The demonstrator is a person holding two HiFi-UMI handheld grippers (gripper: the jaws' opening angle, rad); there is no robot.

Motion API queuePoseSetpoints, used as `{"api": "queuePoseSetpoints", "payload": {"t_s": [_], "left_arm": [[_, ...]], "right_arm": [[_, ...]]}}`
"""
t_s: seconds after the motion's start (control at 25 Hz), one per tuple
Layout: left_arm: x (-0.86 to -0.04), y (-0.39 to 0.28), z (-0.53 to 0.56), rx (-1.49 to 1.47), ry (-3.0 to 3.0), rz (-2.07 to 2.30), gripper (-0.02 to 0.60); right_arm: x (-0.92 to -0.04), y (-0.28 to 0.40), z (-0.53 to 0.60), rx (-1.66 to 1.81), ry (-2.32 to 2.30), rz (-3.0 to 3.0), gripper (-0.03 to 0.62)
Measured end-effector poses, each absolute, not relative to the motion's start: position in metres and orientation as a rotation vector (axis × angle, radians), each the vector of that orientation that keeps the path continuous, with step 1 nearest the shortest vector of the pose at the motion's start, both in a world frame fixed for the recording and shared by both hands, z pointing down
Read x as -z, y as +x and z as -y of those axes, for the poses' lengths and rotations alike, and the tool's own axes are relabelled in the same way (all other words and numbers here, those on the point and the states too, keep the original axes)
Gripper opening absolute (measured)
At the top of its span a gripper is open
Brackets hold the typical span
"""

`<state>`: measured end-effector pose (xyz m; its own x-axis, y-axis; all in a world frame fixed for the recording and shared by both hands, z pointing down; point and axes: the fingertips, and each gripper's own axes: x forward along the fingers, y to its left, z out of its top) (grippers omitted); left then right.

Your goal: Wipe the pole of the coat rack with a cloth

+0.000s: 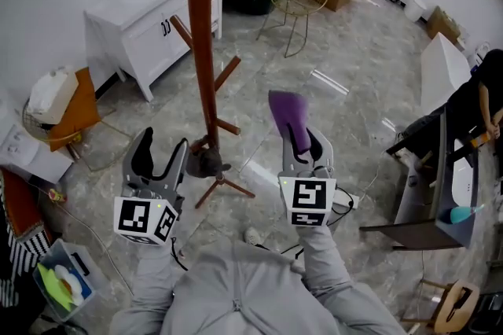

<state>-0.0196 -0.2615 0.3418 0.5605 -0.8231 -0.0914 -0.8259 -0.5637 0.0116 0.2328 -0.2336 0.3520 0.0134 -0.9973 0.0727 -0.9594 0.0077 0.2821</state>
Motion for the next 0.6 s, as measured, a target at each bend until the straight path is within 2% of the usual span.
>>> {"api": "queuePoseSetpoints", "payload": {"t_s": [0.4,0.6], "left_arm": [[-0.339,-0.028,0.260,-0.127,-2.701,-1.515,0.337],[-0.338,-0.031,0.260,-0.135,-2.689,-1.539,0.337]], "right_arm": [[-0.350,0.242,0.250,-0.017,2.135,2.253,0.086],[-0.353,0.247,0.254,-0.029,2.150,2.249,0.086]]}}
